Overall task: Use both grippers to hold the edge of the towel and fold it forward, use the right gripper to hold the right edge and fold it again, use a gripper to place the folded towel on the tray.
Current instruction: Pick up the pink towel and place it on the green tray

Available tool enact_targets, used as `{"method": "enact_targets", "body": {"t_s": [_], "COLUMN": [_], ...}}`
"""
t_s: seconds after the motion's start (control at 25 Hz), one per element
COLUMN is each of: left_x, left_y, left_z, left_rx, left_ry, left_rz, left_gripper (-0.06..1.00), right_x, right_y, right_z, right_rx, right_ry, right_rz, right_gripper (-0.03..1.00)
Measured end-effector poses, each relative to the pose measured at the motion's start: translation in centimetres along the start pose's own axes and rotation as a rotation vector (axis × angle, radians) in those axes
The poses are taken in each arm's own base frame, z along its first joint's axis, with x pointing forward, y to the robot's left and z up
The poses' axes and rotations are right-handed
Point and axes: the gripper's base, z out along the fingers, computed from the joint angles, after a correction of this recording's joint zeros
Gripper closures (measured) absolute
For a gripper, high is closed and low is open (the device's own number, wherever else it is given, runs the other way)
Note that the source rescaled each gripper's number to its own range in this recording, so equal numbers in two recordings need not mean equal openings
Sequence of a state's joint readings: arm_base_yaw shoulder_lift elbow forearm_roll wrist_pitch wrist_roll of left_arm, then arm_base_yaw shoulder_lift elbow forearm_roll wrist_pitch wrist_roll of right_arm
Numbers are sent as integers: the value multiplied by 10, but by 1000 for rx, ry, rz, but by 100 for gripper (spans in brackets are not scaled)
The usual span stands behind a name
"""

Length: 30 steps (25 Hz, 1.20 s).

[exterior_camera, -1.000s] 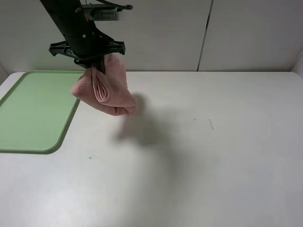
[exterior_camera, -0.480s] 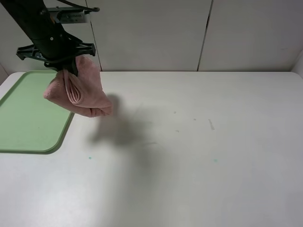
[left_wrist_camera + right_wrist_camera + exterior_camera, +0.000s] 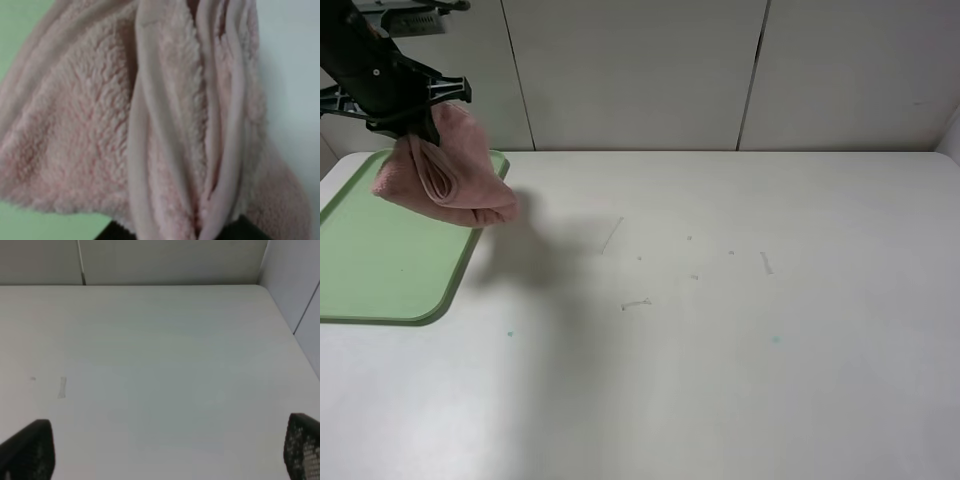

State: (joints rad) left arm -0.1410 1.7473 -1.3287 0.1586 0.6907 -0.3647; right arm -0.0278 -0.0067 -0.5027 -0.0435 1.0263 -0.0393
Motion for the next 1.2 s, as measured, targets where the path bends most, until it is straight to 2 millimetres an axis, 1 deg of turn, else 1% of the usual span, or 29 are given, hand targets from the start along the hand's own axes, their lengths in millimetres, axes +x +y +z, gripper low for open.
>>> {"method": "enact_targets", "body": {"t_s": [0.16,0.28,0.44,0.68,0.8,1.0,1.2], "left_x": [-5,-4,3,21,34,53,69], "left_y": [14,26,38,54,61,74,85], "left_z": [4,11,25,47,57,68,75], "left_rx": [0,0,12,32,41,48,33], "left_ry": [-44,-78,-133,-204,-237,-282,-260], "left_rz": [-33,-59,-87,-124,-141,-171,-201], "left_gripper": [81,81,81,81,81,81,81], "right_x": [0,0,0,0,0,0,0], "right_y": [0,0,0,0,0,0,0], "right_z": [0,0,0,0,0,0,0], "right_rx": [0,0,0,0,0,0,0], "right_ry": [0,0,0,0,0,0,0], "right_rz": [0,0,0,0,0,0,0], "right_gripper": [-3,-3,-3,-3,-3,-3,-3]}}
